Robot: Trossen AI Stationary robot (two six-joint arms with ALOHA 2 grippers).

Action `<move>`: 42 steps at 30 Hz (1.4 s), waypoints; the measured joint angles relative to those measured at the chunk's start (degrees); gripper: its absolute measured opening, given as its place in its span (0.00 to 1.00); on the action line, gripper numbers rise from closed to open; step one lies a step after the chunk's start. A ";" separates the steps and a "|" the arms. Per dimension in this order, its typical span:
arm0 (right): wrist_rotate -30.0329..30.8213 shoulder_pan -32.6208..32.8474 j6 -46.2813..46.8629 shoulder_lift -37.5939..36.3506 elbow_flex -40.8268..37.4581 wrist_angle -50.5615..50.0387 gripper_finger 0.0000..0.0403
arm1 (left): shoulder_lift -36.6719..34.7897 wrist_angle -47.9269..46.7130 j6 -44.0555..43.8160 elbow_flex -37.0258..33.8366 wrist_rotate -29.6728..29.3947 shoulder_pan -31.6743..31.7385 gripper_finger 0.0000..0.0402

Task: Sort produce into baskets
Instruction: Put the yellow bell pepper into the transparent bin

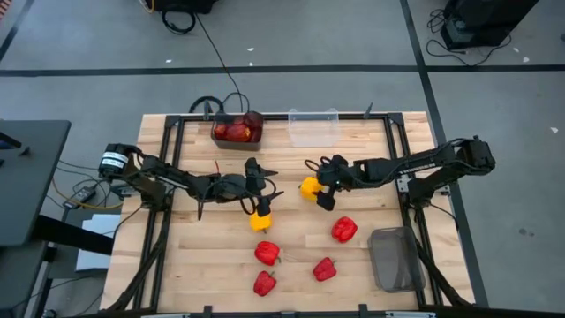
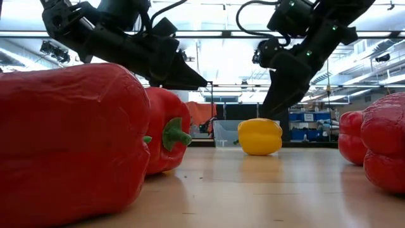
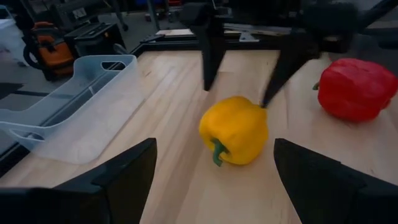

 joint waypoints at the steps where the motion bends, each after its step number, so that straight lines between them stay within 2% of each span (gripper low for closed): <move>1: -1.07 0.05 -0.13 0.00 -0.19 0.99 0.94 | 0.00 -0.02 -0.02 0.00 0.00 0.04 0.82; 6: -2.18 0.92 -0.35 1.17 -2.17 6.27 0.94 | 0.00 -0.02 -2.13 0.00 0.16 0.00 0.82; 15: 0.20 1.22 -0.43 10.49 -2.55 9.44 0.93 | 0.00 -0.12 -4.57 0.02 0.17 -0.13 0.82; 18: 0.37 1.27 -0.67 12.32 -2.55 12.10 0.88 | 0.00 -0.22 -4.52 0.02 0.17 -0.13 0.82; 24: 0.82 1.42 -3.80 13.14 -2.55 19.03 0.71 | 2.38 1.25 -1.60 0.06 2.31 0.01 0.82; 31: 0.57 4.46 -10.99 12.74 -2.48 27.12 0.71 | 8.61 13.48 1.85 0.37 5.45 0.45 0.84; 36: 3.55 6.59 -12.42 12.80 -2.56 30.46 0.78 | 11.87 13.31 1.45 2.92 10.79 1.18 0.93; 39: 3.65 7.18 -13.47 12.70 -2.44 31.47 0.78 | 13.75 12.56 1.64 4.49 12.82 1.20 0.98; 42: 3.52 7.32 -13.54 12.72 -2.47 32.46 0.77 | 14.35 11.81 3.03 5.96 14.09 1.20 0.98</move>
